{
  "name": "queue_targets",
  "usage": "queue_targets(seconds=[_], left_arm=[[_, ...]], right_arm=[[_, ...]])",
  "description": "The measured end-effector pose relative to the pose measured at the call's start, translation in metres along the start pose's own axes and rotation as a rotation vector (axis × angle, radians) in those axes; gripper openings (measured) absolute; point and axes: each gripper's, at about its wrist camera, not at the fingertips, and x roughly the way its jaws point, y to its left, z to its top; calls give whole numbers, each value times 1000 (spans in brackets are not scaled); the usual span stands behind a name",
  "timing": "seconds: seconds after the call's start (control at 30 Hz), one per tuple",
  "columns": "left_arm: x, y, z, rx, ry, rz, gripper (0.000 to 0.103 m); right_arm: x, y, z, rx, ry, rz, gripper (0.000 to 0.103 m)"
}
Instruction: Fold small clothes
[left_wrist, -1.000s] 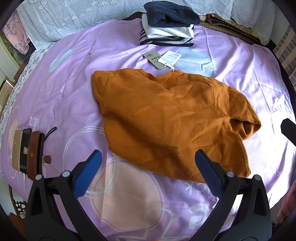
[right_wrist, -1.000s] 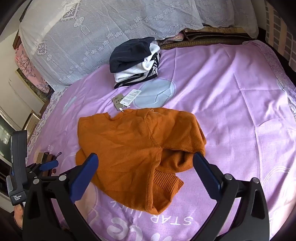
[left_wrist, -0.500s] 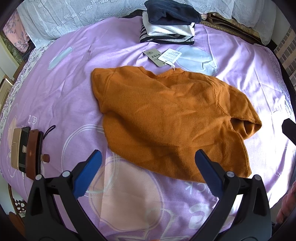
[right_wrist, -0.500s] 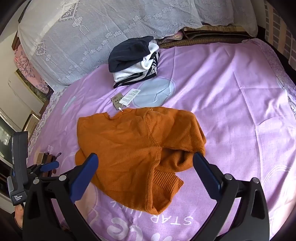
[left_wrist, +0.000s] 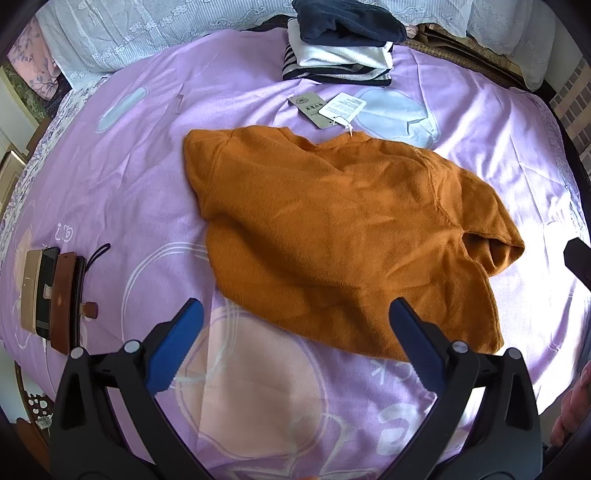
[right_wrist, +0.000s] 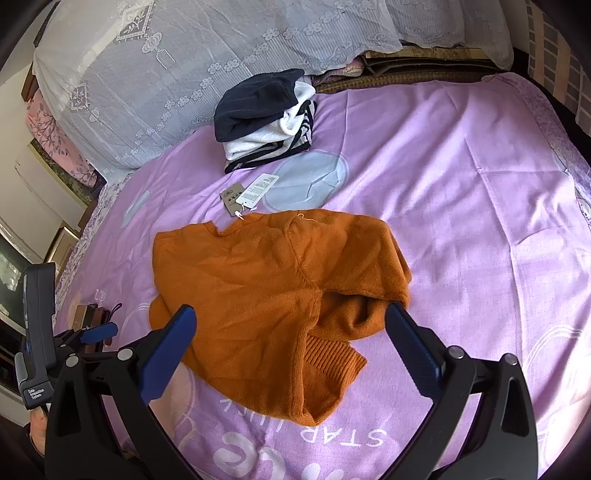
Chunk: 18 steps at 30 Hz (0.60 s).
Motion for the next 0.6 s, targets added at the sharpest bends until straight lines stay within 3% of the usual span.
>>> queue_targets(seconds=[0.6], left_arm=[[1,-2,-1,7,6,10,101]], right_arm=[[4,3,-2,-7,30,-18,102]])
